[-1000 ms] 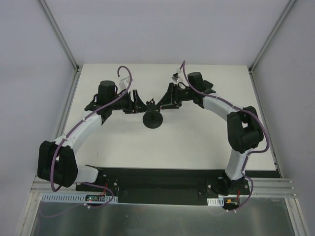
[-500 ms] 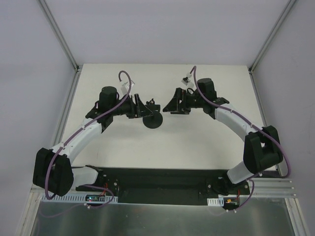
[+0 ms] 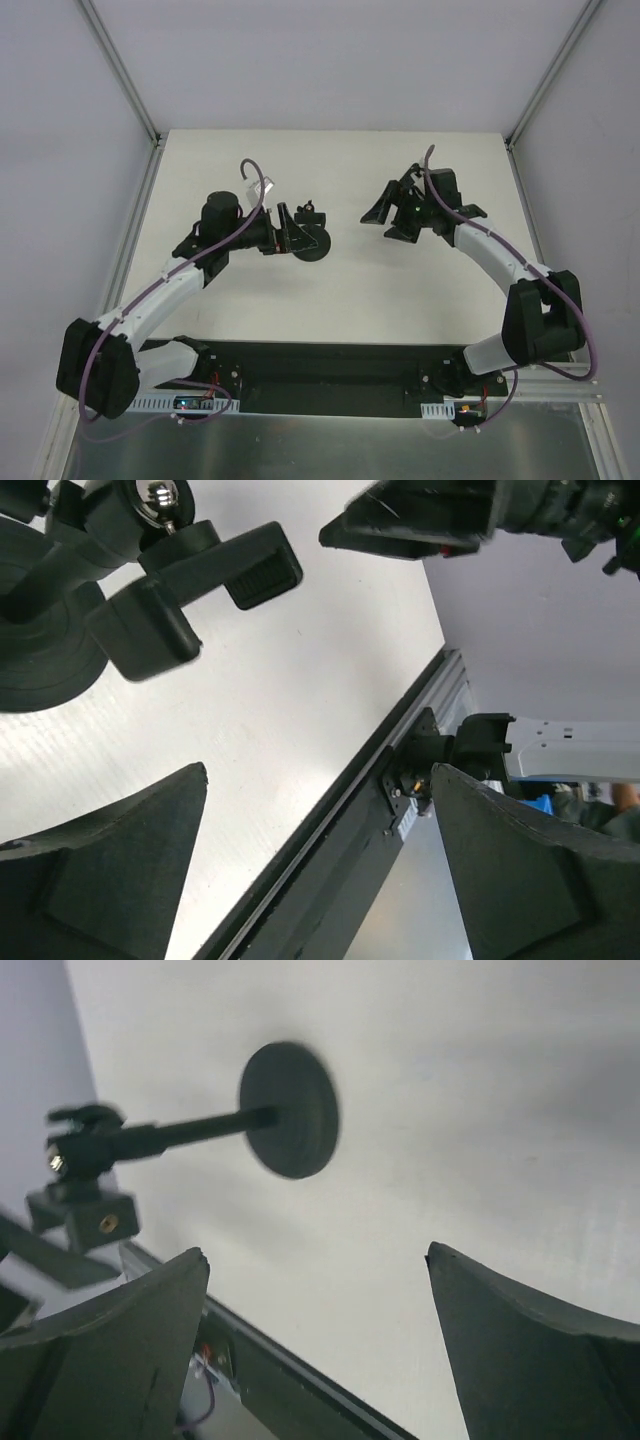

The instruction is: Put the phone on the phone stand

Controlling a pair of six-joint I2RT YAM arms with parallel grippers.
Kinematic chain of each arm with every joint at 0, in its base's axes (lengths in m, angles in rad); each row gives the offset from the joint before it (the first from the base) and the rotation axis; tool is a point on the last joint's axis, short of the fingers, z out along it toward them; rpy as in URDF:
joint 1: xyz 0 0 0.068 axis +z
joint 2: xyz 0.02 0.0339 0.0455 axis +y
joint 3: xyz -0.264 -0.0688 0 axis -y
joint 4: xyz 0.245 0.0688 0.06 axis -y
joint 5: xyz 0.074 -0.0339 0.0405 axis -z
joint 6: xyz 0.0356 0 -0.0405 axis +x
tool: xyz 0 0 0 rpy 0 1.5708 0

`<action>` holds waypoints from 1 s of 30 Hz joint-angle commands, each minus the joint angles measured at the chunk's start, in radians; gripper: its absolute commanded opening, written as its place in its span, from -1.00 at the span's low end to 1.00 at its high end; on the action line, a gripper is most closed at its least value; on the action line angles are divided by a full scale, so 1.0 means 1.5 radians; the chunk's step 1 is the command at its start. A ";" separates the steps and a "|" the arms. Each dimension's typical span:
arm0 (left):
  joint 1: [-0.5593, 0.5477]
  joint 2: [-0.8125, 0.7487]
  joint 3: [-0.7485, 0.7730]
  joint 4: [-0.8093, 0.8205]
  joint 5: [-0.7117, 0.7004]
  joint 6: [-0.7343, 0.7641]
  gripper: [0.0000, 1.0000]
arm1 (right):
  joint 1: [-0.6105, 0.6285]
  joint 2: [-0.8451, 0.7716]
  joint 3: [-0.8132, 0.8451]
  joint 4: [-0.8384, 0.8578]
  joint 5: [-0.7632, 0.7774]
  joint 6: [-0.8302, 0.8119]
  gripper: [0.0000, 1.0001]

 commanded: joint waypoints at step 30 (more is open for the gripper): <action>0.011 0.011 0.101 -0.051 -0.055 0.035 0.49 | -0.135 0.578 0.762 -0.496 0.292 -0.253 0.93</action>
